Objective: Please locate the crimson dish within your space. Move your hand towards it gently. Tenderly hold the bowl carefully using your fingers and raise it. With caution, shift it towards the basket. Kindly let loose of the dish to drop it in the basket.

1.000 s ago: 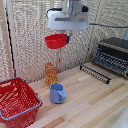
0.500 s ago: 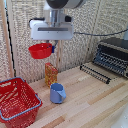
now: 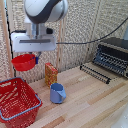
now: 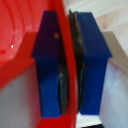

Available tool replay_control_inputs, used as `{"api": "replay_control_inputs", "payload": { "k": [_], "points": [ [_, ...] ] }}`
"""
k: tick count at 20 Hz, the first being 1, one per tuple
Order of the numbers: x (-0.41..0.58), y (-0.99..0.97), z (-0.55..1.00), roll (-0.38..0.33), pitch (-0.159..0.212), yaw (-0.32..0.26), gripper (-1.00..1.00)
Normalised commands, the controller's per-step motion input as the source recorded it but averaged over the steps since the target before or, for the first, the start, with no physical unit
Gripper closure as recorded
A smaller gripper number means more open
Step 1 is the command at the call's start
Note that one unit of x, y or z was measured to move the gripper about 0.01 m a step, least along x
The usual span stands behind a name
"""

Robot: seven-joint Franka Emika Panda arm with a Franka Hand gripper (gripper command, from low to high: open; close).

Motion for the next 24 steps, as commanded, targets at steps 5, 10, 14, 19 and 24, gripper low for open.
{"api": "replay_control_inputs", "payload": {
  "k": [5, 10, 14, 19, 24],
  "points": [
    [0.341, 0.42, -0.39, 0.014, 0.007, 0.017, 1.00],
    [0.188, 0.33, -0.35, -0.027, -0.056, 0.029, -1.00],
    [0.218, 0.11, 0.23, -0.029, -0.038, 0.004, -1.00],
    [0.204, -0.30, 0.78, 0.006, -0.044, 0.096, -1.00],
    [0.155, -0.20, 0.66, -0.018, -0.120, 0.185, -1.00]
  ]
}}
